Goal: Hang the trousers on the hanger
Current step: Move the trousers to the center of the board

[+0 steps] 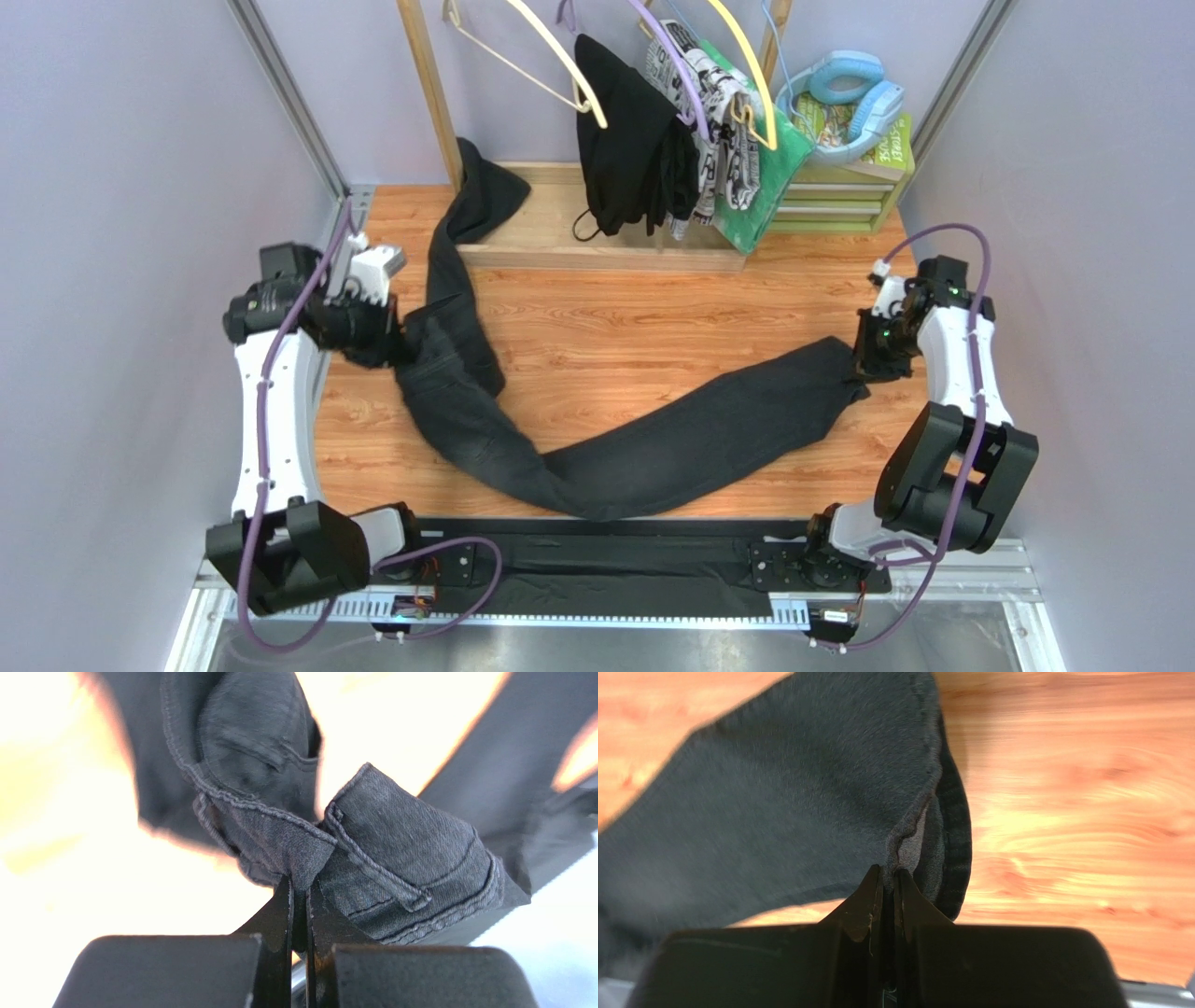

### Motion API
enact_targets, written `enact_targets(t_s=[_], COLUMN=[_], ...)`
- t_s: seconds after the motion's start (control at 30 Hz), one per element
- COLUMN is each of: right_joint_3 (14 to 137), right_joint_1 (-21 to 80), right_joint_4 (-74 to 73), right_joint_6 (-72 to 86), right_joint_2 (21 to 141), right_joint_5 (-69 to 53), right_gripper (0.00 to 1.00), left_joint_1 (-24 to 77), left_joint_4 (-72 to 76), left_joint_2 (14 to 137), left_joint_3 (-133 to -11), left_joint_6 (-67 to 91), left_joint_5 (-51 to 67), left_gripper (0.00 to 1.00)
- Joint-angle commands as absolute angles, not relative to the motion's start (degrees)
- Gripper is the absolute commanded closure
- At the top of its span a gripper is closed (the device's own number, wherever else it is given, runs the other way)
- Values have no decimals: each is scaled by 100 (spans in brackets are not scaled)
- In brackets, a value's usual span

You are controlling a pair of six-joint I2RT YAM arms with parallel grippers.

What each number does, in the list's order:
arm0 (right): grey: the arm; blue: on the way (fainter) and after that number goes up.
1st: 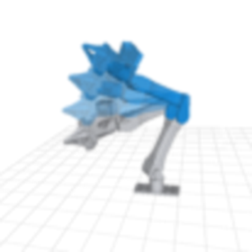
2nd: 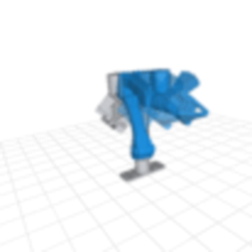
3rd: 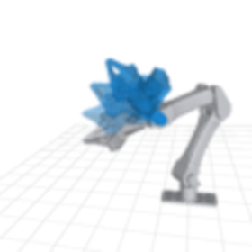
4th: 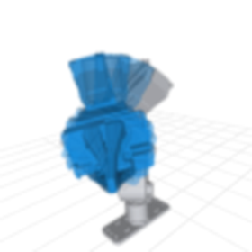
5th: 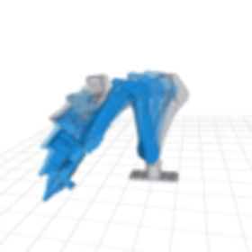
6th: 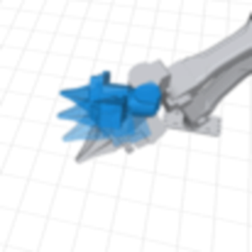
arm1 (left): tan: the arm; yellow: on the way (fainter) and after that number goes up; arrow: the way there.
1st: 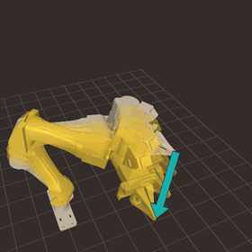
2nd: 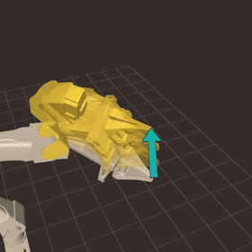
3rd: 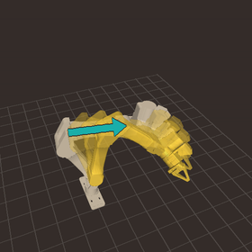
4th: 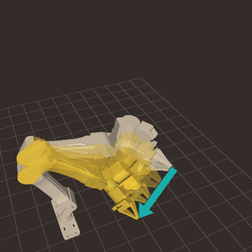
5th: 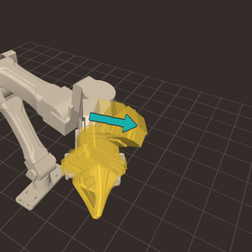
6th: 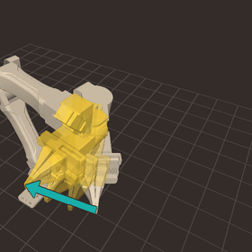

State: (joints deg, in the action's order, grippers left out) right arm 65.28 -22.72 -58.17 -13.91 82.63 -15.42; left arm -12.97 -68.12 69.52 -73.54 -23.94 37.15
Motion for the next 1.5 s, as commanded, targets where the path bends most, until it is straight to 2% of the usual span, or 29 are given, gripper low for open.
enact_targets(t_s=[0.0, 0.07, 0.17, 0.2, 0.23, 0.27, 0.3, 0.33, 0.37, 0.4, 0.43, 0.53, 0.57, 0.73, 1.03, 1.1, 1.13, 1.17, 1.23, 1.27, 1.37, 1.4, 1.47], right_joint_3=[6355, 6389, 6486, 6495, 6513, 6547, 6574, 6583, 6600, 6635, 6644, 6680, 6671, 6898, 7181, 7233, 7260, 7295, 7409, 7435, 7506, 7497, 7480], right_joint_1=[-1812, -1688, -1503, -1468, -1468, -1468, -1468, -1468, -1468, -1468, -1468, -1468, -1468, -1476, -1512, -1521, -1529, -1529, -1547, -1573, -1617, -1617, -1617], right_joint_4=[-5915, -5933, -6003, -6020, -6029, -6047, -6082, -6099, -6108, -6108, -6108, -6030, -5925, -5792, -5783, -5783, -5783, -5783, -5774, -5774, -5731, -5704, -5660], right_joint_6=[-1696, -1679, -1653, -1652, -1652, -1661, -1679, -1705, -1722, -1749, -1723, -1644, -1530, -1187, -844, -835, -826, -809, -756, -738, -633, -598, -519], right_joint_2=[8086, 8235, 8428, 8464, 8507, 8551, 8569, 8561, 8552, 8508, 8464, 8315, 8280, 8340, 8525, 8587, 8613, 8648, 8727, 8754, 8824, 8850, 8885], right_joint_5=[-1846, -1863, -1977, -2047, -2074, -2109, -2162, -2171, -2206, -2284, -2320, -2487, -2627, -3023, -3024, -2962, -2953, -2953, -2962, -2997, -3102, -3129, -3234], right_gripper=[100, 100, 100, 98, 90, 84, 75, 52, 45, 38, 36, 28, 27, 25, 25, 25, 25, 26, 27, 27, 29, 30, 31], left_joint_1=[-1941, -2039, -2293, -2381, -2478, -2505, -2531, -2549, -2558, -2540, -2488, -2146, -1997, -890, -352, -264, -194, -167, -36, -18, 613, 981, 1369], left_joint_4=[-7287, -6830, -6478, -6425, -6320, -6293, -6284, -6232, -6171, -6083, -5838, -5171, -4985, -3210, -1969, -2160, -2293, -2459, -2899, -2979, -3111, -3129, -3234], left_joint_2=[6505, 6381, 6652, 6758, 6985, 7074, 7136, 7163, 7163, 7163, 7294, 7976, 8198, 9637, 12268, 12785, 12936, 13077, 13193, 13097, 12193, 11599, 11042], left_joint_3=[-6550, -5961, -5573, -5572, -5677, -5808, -5975, -6359, -6572, -6792, -7255, -8091, -8243, -8883, -11132, -11547, -11984, -12197, -12445, -12332, -11140, -10344, -9636], left_joint_6=[-3683, -3709, -3595, -3482, -3437, -3393, -3340, -3322, -3314, -3279, -3061, -2288, -2068, -1407, -782, -870, -896, -931, -1097, -1247, -2081, -2318, -2951], left_joint_5=[1902, 877, 212, 211, 202, 350, 578, 876, 1584, 1956, 2273, 2916, 3135, 2384, 1916, 1855, 1881, 2072, 2685, 2994, 3611, 3760, 4034], left_gripper=[100, 100, 100, 100, 100, 93, 78, 65, 51, 30, 17, 11, 6, 5, 6, 11, 16, 37, 61, 78, 99, 100, 100])
